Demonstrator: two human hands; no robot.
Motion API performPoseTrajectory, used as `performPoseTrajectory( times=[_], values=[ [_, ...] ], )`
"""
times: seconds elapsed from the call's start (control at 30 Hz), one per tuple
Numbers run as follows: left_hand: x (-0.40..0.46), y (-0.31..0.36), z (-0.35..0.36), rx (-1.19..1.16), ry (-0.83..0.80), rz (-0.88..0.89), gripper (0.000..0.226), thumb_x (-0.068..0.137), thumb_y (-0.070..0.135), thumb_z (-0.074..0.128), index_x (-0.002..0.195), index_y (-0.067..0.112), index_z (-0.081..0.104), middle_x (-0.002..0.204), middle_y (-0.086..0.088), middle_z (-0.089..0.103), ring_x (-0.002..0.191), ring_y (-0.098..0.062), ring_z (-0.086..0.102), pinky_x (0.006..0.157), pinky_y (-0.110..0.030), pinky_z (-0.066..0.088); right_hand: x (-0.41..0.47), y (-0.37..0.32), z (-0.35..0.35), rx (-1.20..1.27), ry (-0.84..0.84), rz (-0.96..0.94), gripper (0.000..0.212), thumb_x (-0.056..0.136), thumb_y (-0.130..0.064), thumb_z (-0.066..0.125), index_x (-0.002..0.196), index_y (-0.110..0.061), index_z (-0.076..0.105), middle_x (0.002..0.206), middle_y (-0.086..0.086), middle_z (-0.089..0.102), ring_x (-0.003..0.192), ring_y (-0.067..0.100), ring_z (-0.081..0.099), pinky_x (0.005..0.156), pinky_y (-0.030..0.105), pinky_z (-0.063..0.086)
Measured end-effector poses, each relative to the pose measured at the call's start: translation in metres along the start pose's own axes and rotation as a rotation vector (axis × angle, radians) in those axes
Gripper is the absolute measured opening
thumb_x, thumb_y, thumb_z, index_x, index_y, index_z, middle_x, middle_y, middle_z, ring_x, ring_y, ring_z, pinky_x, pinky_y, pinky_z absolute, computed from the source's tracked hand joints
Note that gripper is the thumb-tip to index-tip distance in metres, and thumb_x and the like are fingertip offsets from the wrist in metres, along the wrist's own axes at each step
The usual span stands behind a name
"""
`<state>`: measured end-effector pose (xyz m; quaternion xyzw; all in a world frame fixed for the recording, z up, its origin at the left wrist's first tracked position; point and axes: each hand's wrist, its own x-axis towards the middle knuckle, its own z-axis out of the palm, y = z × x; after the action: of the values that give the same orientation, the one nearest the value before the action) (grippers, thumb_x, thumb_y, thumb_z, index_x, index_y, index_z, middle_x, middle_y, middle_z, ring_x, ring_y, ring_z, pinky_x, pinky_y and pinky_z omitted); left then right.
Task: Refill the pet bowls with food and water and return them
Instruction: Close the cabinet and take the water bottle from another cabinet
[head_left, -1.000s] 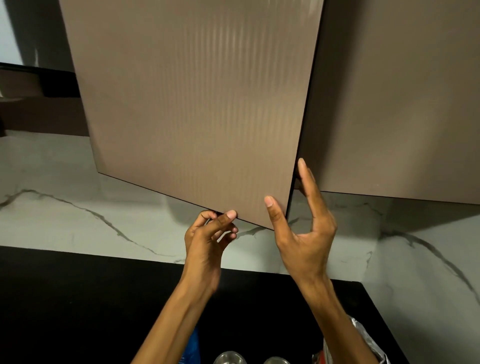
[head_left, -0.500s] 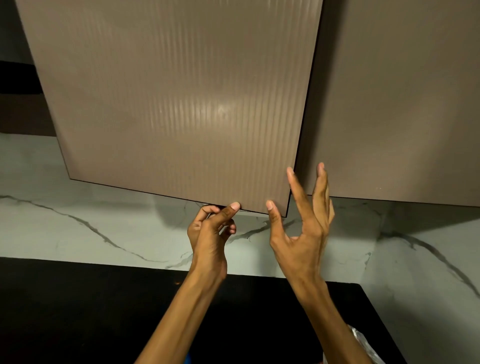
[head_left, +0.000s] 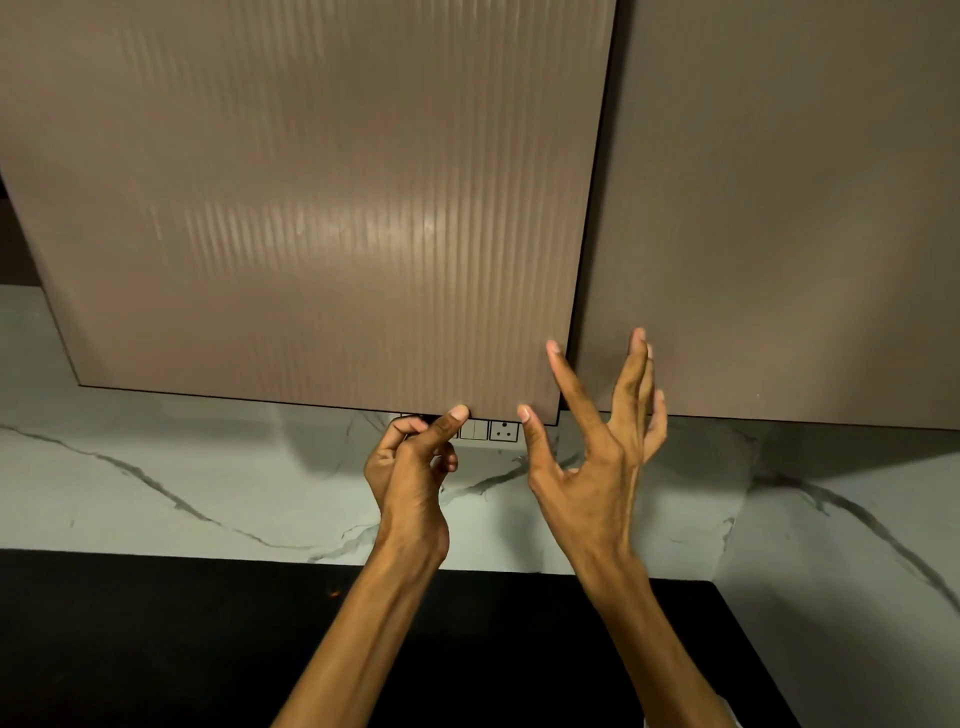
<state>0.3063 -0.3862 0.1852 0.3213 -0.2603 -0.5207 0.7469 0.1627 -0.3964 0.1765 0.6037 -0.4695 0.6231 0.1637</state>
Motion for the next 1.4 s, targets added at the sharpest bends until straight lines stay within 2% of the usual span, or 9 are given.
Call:
performPoseTrajectory(
  times=[0.27, 0.47, 0.7, 0.87, 1.0, 1.13, 1.27, 1.4],
  values=[
    [0.014, -0.006, 0.002, 0.009, 0.012, 0.004, 0.039, 0.072, 0.003, 0.085, 0.067, 0.02, 0.051, 0.087, -0.014, 0.066, 0.058, -0.014, 0.047, 0.061, -0.029, 0.04, 0.005, 0.007, 0.01, -0.057, 0.007, -0.005, 0.061, 0.094, -0.043, 0.073, 0.151, -0.033, 0.055, 0.174, 0.02, 0.008, 0.163, 0.031, 0.007, 0.128, 0.054, 0.001],
    [0.021, -0.009, 0.004, 0.007, 0.029, 0.011, 0.042, 0.071, 0.003, 0.086, 0.064, 0.021, 0.049, 0.08, -0.009, 0.062, 0.056, -0.012, 0.046, 0.061, -0.028, 0.04, 0.006, 0.009, 0.012, -0.096, 0.02, -0.015, 0.059, 0.094, -0.043, 0.072, 0.151, -0.033, 0.055, 0.174, 0.02, 0.009, 0.163, 0.032, 0.007, 0.129, 0.051, 0.0],
    [0.024, -0.011, 0.005, 0.019, 0.033, 0.011, 0.043, 0.072, 0.003, 0.086, 0.062, 0.021, 0.048, 0.085, -0.013, 0.06, 0.055, -0.011, 0.046, 0.062, -0.028, 0.04, 0.005, 0.013, 0.012, -0.141, 0.006, -0.021, 0.06, 0.095, -0.042, 0.074, 0.152, -0.036, 0.053, 0.174, 0.021, 0.01, 0.163, 0.031, 0.006, 0.128, 0.048, -0.001],
    [0.023, -0.011, 0.004, 0.022, 0.03, 0.012, 0.042, 0.072, 0.004, 0.087, 0.061, 0.022, 0.05, 0.079, -0.01, 0.059, 0.052, -0.012, 0.044, 0.063, -0.029, 0.04, 0.004, 0.012, 0.011, -0.132, 0.003, -0.019, 0.061, 0.096, -0.043, 0.073, 0.153, -0.038, 0.05, 0.174, 0.022, 0.009, 0.163, 0.031, 0.005, 0.129, 0.052, 0.002],
    [0.021, -0.012, 0.003, 0.03, 0.029, 0.025, 0.037, 0.072, 0.005, 0.087, 0.067, 0.021, 0.053, 0.074, -0.005, 0.058, 0.055, -0.013, 0.045, 0.066, -0.03, 0.044, 0.004, 0.011, 0.01, -0.132, -0.006, -0.01, 0.062, 0.096, -0.041, 0.074, 0.153, -0.037, 0.05, 0.174, 0.022, 0.009, 0.163, 0.032, 0.005, 0.128, 0.054, 0.003],
    [0.017, -0.014, 0.001, 0.029, 0.009, 0.051, 0.029, 0.075, 0.003, 0.085, 0.075, 0.018, 0.06, 0.076, -0.003, 0.065, 0.057, -0.014, 0.051, 0.062, -0.029, 0.046, 0.004, 0.01, 0.007, -0.136, -0.029, -0.005, 0.061, 0.097, -0.039, 0.073, 0.154, -0.036, 0.05, 0.174, 0.021, 0.008, 0.163, 0.032, 0.004, 0.129, 0.052, 0.001],
    [0.009, -0.019, -0.003, 0.067, -0.021, 0.064, 0.02, 0.079, 0.005, 0.083, 0.083, 0.015, 0.066, 0.085, -0.002, 0.073, 0.058, -0.012, 0.053, 0.061, -0.029, 0.047, 0.0, 0.011, 0.002, -0.152, -0.073, 0.002, 0.064, 0.096, -0.037, 0.074, 0.155, -0.036, 0.049, 0.175, 0.02, 0.007, 0.163, 0.03, 0.002, 0.128, 0.054, 0.001],
    [-0.001, -0.024, -0.009, 0.102, -0.053, 0.07, 0.019, 0.079, 0.006, 0.083, 0.088, 0.014, 0.069, 0.091, -0.006, 0.074, 0.061, -0.013, 0.056, 0.059, -0.028, 0.045, -0.011, 0.011, -0.006, -0.102, -0.12, 0.014, 0.061, 0.096, -0.035, 0.075, 0.153, -0.033, 0.053, 0.175, 0.017, 0.007, 0.164, 0.028, 0.004, 0.128, 0.058, 0.005]
  ],
)
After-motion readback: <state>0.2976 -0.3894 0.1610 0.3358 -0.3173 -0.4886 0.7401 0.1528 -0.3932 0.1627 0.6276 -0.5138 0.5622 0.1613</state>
